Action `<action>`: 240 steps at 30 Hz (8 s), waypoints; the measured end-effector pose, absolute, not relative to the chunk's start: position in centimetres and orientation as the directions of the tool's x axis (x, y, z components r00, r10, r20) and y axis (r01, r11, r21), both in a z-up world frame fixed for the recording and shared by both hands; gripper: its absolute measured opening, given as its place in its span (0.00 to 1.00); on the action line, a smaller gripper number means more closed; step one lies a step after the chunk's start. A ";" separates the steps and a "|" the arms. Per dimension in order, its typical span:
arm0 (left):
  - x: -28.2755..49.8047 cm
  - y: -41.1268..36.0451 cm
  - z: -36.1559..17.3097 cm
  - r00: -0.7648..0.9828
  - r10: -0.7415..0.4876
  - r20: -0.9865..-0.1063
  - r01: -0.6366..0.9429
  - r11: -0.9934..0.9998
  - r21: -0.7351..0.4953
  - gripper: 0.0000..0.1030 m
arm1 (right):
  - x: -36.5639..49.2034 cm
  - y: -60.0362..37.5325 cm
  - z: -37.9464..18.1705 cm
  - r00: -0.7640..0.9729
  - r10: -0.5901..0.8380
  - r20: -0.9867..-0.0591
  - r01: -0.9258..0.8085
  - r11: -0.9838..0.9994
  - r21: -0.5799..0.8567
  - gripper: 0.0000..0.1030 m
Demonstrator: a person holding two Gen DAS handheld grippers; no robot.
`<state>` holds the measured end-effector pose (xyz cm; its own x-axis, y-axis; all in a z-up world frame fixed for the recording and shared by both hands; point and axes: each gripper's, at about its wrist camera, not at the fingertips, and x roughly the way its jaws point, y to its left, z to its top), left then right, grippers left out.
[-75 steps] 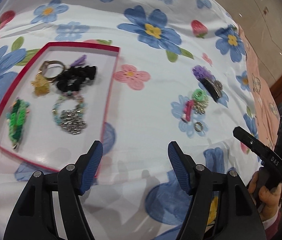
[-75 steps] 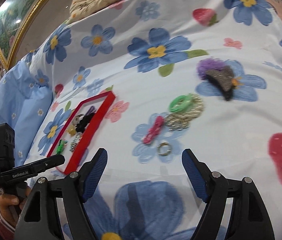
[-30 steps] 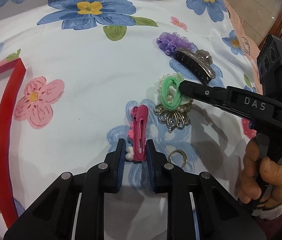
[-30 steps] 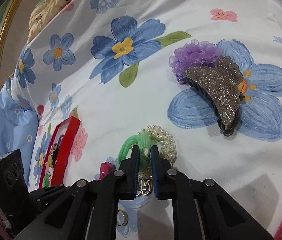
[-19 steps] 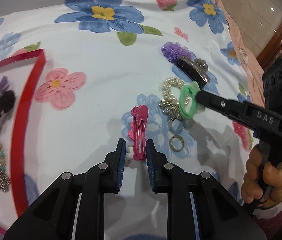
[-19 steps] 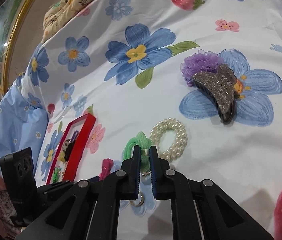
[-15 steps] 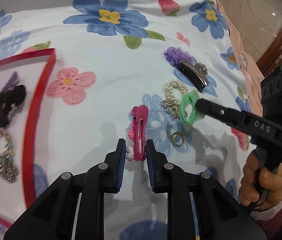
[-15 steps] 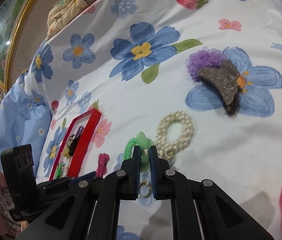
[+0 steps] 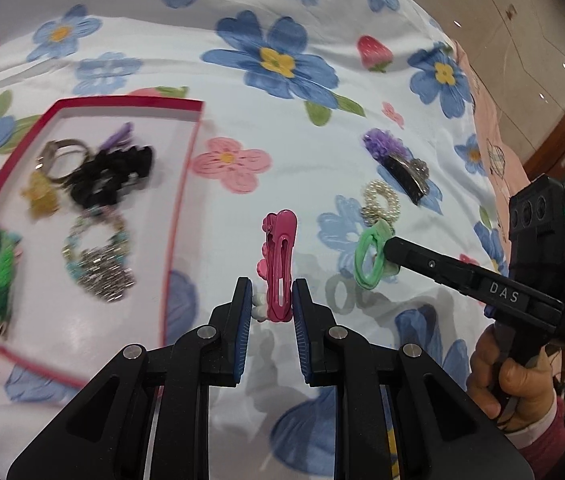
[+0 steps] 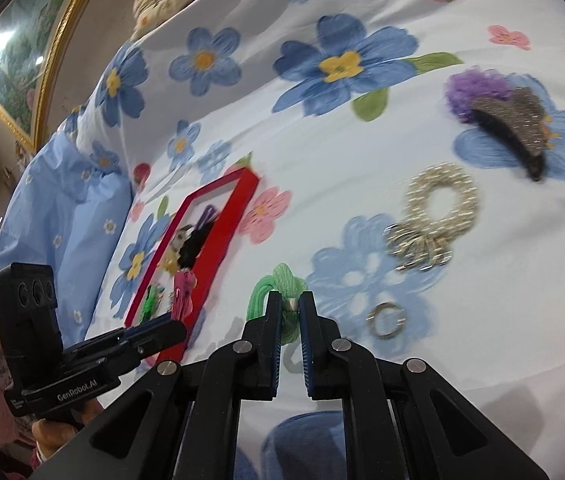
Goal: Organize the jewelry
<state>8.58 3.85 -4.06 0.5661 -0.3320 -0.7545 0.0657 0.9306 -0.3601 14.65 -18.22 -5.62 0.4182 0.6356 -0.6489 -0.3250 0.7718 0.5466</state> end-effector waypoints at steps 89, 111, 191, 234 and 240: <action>8.2 18.9 -9.2 0.460 -0.152 -0.875 -0.206 0.940 -0.271 0.21 | 15.6 3.3 -8.0 0.190 0.580 -0.792 -0.586 0.714 0.382 0.18; 5.1 18.6 -6.5 0.532 -0.113 -0.839 -0.246 0.928 -0.281 0.67 | 13.8 0.9 -4.7 0.251 0.648 -0.720 -0.572 0.699 0.429 0.34; -7.4 14.2 -1.7 0.706 0.287 -0.648 -0.373 0.928 0.004 1.00 | 1.9 -4.1 -2.9 0.575 0.585 -0.572 -0.621 0.767 0.160 1.00; -7.1 13.6 -1.8 0.701 0.283 -0.655 -0.367 0.930 0.010 1.00 | 1.7 -3.6 -2.4 0.566 0.589 -0.576 -0.635 0.758 0.151 1.00; -7.0 13.4 -1.8 0.701 0.277 -0.657 -0.358 0.934 0.012 1.00 | 1.6 -3.5 -2.1 0.564 0.592 -0.575 -0.641 0.754 0.147 1.00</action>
<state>-6.97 13.42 -1.82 0.7014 0.2774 -0.6566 -0.3577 0.9338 0.0125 1.65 -3.46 -2.14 0.5643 0.5922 -0.5752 -0.6407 0.7535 0.1472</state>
